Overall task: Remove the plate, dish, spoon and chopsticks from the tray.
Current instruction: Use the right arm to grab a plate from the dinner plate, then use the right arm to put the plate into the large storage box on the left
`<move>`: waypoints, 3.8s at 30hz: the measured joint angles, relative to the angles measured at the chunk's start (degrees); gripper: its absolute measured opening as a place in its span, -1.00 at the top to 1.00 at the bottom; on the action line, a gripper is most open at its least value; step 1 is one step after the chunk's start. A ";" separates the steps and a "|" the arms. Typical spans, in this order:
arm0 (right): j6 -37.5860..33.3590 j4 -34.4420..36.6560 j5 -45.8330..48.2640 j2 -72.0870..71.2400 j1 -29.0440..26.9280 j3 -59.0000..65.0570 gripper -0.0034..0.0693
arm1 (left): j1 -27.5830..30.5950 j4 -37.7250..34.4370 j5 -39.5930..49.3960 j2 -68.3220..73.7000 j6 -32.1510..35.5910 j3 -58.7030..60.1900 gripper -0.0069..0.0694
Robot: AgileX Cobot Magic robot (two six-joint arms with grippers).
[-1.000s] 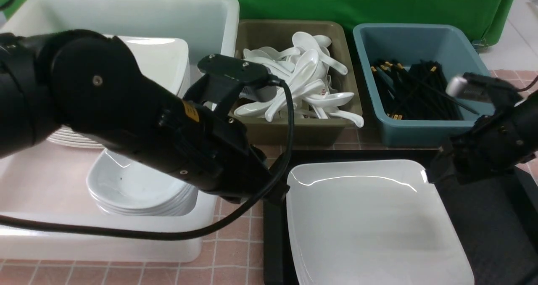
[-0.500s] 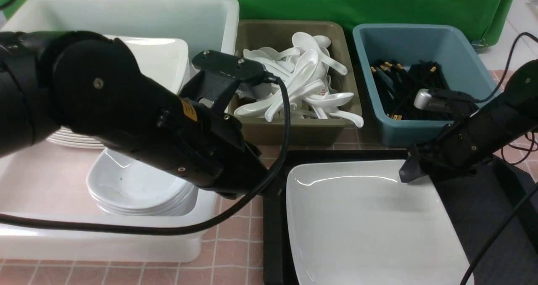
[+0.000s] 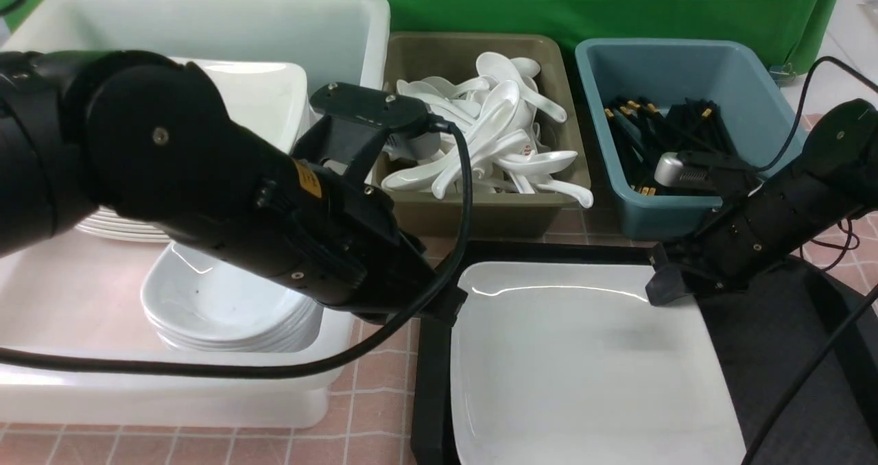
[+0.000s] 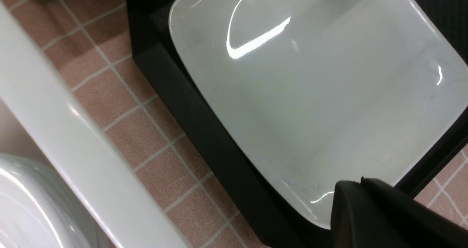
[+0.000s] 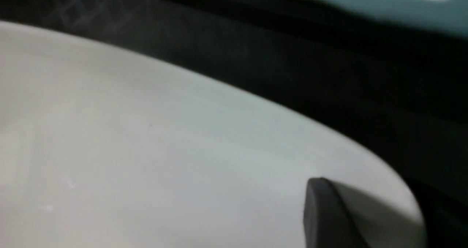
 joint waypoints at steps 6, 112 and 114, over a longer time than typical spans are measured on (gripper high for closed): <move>0.12 -1.73 6.84 -9.49 -0.79 0.32 0.47 | 0.00 0.14 0.00 0.00 0.00 0.00 0.82; 6.24 0.10 21.09 8.69 24.54 -67.04 0.82 | 49.57 -3.01 19.70 -2.33 6.09 -14.41 0.82; 6.93 -2.31 28.92 5.43 22.61 -67.25 0.82 | 46.34 -0.45 19.58 1.66 5.79 -14.41 0.82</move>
